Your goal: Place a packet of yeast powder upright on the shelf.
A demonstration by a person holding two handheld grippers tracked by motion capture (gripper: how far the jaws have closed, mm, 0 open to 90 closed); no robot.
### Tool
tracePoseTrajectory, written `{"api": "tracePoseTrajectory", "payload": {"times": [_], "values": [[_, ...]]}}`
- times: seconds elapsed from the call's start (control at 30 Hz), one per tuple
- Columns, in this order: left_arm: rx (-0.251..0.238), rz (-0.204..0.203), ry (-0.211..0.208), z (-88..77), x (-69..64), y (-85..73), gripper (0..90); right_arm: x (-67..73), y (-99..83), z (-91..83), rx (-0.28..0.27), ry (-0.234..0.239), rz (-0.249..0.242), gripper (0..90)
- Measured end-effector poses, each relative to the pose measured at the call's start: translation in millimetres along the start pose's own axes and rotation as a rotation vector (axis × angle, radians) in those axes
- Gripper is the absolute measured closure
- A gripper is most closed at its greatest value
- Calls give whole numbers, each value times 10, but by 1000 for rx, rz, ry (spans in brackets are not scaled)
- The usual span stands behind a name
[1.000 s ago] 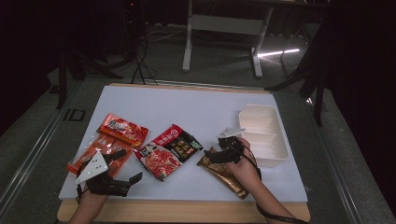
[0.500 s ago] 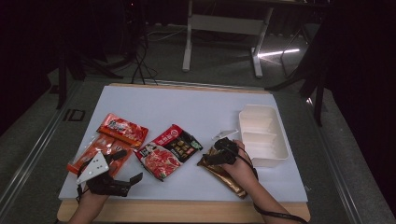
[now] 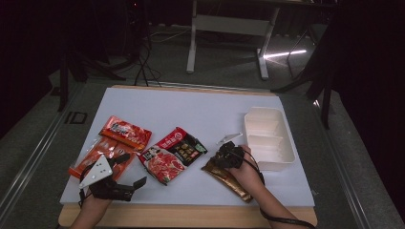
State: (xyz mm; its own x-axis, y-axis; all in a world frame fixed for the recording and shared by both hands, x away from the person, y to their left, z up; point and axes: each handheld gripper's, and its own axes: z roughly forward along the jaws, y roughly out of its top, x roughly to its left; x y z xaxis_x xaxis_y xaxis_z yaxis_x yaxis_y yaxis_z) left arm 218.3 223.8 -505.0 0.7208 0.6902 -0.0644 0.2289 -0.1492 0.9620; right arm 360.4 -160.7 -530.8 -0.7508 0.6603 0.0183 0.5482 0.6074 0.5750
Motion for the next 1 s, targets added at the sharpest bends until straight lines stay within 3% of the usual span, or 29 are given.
{"api": "tracePoseTrajectory", "payload": {"times": [0.3,0.5,1.0], "values": [[2,3,4,2,-3,2,16,22,16,-25,30,-5,-17,871],[-4,1,8,-10,2,3,16,29,44,-143,4,11,-16,889],[9,3,6,7,-3,-5,16,75,70,-706,-133,34,-12,896]]}}
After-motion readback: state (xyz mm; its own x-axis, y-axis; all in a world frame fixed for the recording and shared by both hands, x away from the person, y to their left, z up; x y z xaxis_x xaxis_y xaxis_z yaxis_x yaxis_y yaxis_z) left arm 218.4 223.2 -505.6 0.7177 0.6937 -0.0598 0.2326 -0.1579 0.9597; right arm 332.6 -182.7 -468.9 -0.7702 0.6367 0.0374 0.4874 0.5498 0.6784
